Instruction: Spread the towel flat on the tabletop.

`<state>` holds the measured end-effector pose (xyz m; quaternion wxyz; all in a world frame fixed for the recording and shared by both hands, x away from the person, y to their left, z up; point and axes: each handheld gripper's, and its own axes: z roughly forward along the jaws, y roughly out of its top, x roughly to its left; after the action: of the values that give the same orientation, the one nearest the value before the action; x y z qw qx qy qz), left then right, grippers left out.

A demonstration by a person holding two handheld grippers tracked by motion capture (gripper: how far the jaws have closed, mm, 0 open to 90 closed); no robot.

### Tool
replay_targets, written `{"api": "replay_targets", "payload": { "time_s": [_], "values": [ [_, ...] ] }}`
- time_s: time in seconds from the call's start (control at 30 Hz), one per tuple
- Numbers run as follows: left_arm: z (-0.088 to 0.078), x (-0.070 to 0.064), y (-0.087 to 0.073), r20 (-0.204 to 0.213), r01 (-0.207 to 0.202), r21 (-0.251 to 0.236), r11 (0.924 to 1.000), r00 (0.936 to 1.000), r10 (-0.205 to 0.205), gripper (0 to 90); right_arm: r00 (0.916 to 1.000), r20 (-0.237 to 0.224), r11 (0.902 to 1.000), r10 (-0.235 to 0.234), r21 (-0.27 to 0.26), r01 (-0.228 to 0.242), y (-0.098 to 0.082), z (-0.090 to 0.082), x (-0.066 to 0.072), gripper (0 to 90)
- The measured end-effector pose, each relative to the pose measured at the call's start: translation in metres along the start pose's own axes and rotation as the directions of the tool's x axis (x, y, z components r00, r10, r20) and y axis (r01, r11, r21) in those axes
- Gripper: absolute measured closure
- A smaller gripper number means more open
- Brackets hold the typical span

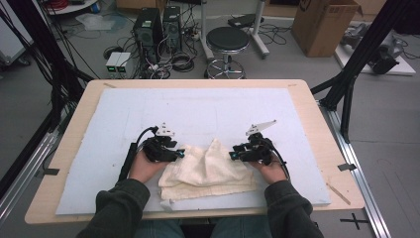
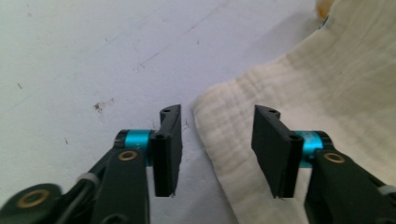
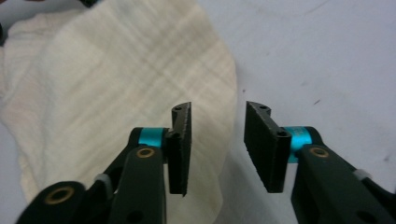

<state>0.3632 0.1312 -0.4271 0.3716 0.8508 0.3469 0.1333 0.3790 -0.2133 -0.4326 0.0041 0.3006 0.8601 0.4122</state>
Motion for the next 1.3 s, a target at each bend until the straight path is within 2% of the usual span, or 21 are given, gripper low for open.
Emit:
{"api": "replay_targets", "payload": {
  "time_s": [0.03, 0.1, 0.17, 0.2, 0.33, 0.37, 0.4, 0.47, 0.5, 0.53, 0.6, 0.63, 0.7, 0.8, 0.83, 0.9, 0.97, 1.07, 1.1, 1.23, 1.3],
  "values": [
    [0.002, 0.0, 0.0, -0.005, -0.003, 0.015, 0.9999, 1.0, 0.003, 54.8, 1.0, 0.0, 1.0, 0.0, 0.0, 0.0, 0.0, 0.0, 0.0, 63.4],
    [0.008, -0.002, -0.002, 0.002, -0.029, 0.047, 0.9985, 0.9996, 0.029, 68.8, 0.9999, -0.014, 0.999, 0.003, 0.045, -0.002, -0.002, 0.008, -0.002, 76.3],
    [0.008, -0.003, -0.001, 0.001, -0.034, 0.043, 0.9985, 0.9994, 0.034, 71.1, 0.9998, -0.018, 0.9989, -0.004, 0.047, 0.005, -0.002, 0.009, -0.002, 80.7],
    [0.009, -0.004, -0.001, 0.001, -0.04, 0.04, 0.9984, 0.9992, 0.04, 82.8, 0.9997, -0.016, 0.9991, -0.019, 0.039, 0.02, -0.001, 0.007, -0.001, 85.1],
    [0.007, -0.008, 0.0, -0.021, -0.056, 0.048, 0.9973, 0.9981, 0.057, 86.5, 0.9972, 0.071, 0.9997, -0.022, 0.009, 0.021, 0.002, -0.008, 0.001, 86.1],
    [0.005, -0.008, 0.0, -0.027, -0.055, 0.046, 0.9975, 0.9981, 0.056, 86.5, 0.9972, 0.071, 0.9997, -0.022, 0.009, 0.021, 0.002, -0.008, 0.001, 86.1],
    [0.003, -0.008, 0.0, -0.03, -0.051, 0.038, 0.998, 0.9982, 0.052, 86.6, 0.9943, 0.102, 0.9995, -0.031, -0.004, 0.031, 0.003, -0.013, 0.003, 86.0],
    [-0.006, -0.008, 0.001, -0.036, -0.048, 0.003, 0.9989, 0.9982, 0.048, 86.8, 0.9779, 0.197, 0.9964, -0.07, -0.033, 0.078, 0.008, -0.027, 0.01, 85.9],
    [-0.006, -0.008, 0.001, -0.036, -0.048, 0.003, 0.9989, 0.9982, 0.048, 86.8, 0.9779, 0.197, 0.9964, -0.07, -0.033, 0.078, 0.008, -0.027, 0.01, 85.9],
    [-0.009, -0.008, 0.001, -0.037, -0.05, -0.006, 0.9988, 0.9981, 0.049, 86.8, 0.9621, 0.251, 0.993, -0.106, -0.025, 0.115, 0.012, -0.031, 0.016, 85.6],
    [-0.017, -0.01, -0.001, -0.041, -0.057, -0.012, 0.9983, 0.9975, 0.056, 86.8, 0.9499, 0.283, 0.9899, -0.133, -0.01, 0.142, 0.013, -0.029, 0.021, 84.7],
    [-0.017, -0.01, -0.001, -0.041, -0.057, -0.012, 0.9983, 0.9975, 0.056, 86.8, 0.9483, 0.282, 0.9887, -0.145, 0.005, 0.15, 0.013, -0.026, 0.023, 83.4],
    [-0.023, -0.01, -0.007, -0.043, -0.059, -0.016, 0.9981, 0.9973, 0.059, 86.8, 0.9553, 0.245, 0.9861, -0.166, 0.041, 0.161, 0.011, -0.015, 0.028, 80.7],
    [-0.027, -0.008, -0.011, -0.042, -0.056, -0.014, 0.9984, 0.9976, 0.055, 86.8, 0.9835, 0.116, 0.9888, -0.138, 0.072, 0.131, 0.005, 0.003, 0.031, 69.7],
    [-0.028, -0.007, -0.013, -0.041, -0.051, -0.011, 0.9987, 0.9979, 0.05, 86.7, 0.9863, 0.091, 0.9887, -0.138, 0.072, 0.132, 0.004, 0.006, 0.032, 66.7],
    [-0.03, -0.006, -0.017, -0.041, -0.046, -0.009, 0.9989, 0.9981, 0.046, 86.7, 0.9882, 0.078, 0.9894, -0.132, 0.073, 0.126, 0.004, 0.007, 0.033, 63.6],
    [-0.031, -0.004, -0.019, -0.04, -0.042, -0.01, 0.9991, 0.9983, 0.041, 86.7, 0.9891, 0.097, 0.9939, -0.111, 0.004, 0.111, 0.007, -0.004, 0.032, 60.7],
    [-0.031, -0.001, -0.022, -0.044, -0.029, -0.008, 0.9995, 0.9986, 0.029, 86.7, 0.9886, 0.114, 0.9946, -0.099, -0.021, 0.102, 0.01, -0.013, 0.027, 60.8],
    [-0.03, 0.0, -0.023, -0.043, -0.027, -0.004, 0.9996, 0.9987, 0.027, 86.7, 0.9872, 0.139, 0.9952, -0.079, -0.046, 0.086, 0.014, -0.021, 0.02, 61.8],
    [-0.027, 0.001, -0.025, -0.046, -0.024, 0.007, 0.9997, 0.9986, 0.024, 86.7, 0.9817, 0.19, 0.9987, -0.008, -0.048, 0.018, 0.016, -0.026, 0.001, 65.0],
    [-0.026, 0.001, -0.026, -0.045, -0.019, 0.004, 0.9998, 0.9988, 0.02, 86.7, 0.981, 0.194, 0.9994, 0.01, -0.034, -0.003, 0.015, -0.023, -0.003, 65.0]
  ]
}}
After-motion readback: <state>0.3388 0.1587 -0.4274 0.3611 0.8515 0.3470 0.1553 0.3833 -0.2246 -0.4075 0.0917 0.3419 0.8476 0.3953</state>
